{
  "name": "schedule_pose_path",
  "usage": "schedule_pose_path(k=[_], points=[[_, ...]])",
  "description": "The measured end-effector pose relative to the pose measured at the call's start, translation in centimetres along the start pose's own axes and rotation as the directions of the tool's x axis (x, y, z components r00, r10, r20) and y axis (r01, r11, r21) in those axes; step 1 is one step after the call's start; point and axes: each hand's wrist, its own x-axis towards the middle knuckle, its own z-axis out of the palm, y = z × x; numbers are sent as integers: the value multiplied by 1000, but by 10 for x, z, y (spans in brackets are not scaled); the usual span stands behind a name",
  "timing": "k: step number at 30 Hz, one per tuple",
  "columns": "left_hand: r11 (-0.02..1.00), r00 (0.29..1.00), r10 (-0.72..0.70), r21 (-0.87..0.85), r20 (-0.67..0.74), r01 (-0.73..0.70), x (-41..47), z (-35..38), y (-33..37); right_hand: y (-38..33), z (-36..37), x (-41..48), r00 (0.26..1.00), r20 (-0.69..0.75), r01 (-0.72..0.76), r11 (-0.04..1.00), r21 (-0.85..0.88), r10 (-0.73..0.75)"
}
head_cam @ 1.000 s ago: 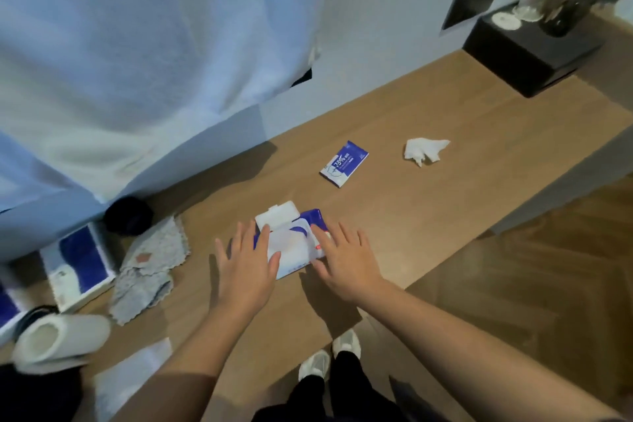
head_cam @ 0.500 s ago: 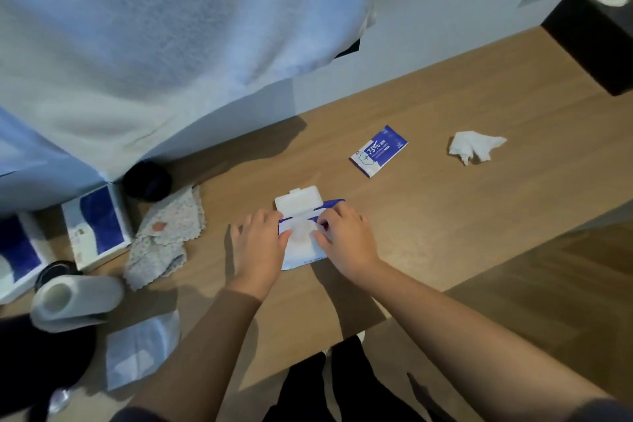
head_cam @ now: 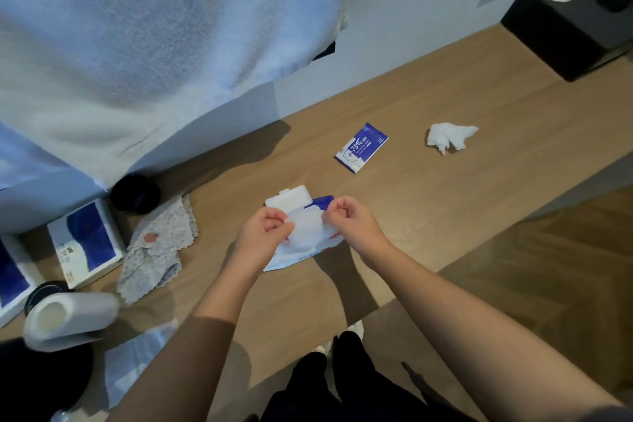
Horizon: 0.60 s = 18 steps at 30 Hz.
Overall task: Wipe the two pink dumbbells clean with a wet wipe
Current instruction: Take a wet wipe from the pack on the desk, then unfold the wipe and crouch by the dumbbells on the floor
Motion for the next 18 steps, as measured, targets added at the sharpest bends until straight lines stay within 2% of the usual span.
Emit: schedule_pose_path(k=[2,4,6,8,10,14,18], points=[[988,993,-51,-143,103,66,-2,3,5,-4,-6,-9,995,38,-99,979,180,93],[957,980,-90,-256,179,134,-3,8,15,-7,-14,-19,977,126,-211,879,427,174],[945,974,-88,-292,209,148,-6,14,24,-9,-20,-31,955,173,-296,787,541,239],[953,970,-57,-277,235,123,-13,21,32,-8,-24,-42,941,170,-336,762,553,292],[972,964,-29,-218,264,89,-22,29,40,-5,-25,-52,948,125,-312,791,526,291],[974,942,-42,-198,332,113,-38,51,48,3,-28,-73,973,-84,-144,855,498,213],[977,917,-111,-125,383,171,-60,76,48,12,-34,-101,946,-286,-22,907,420,155]])
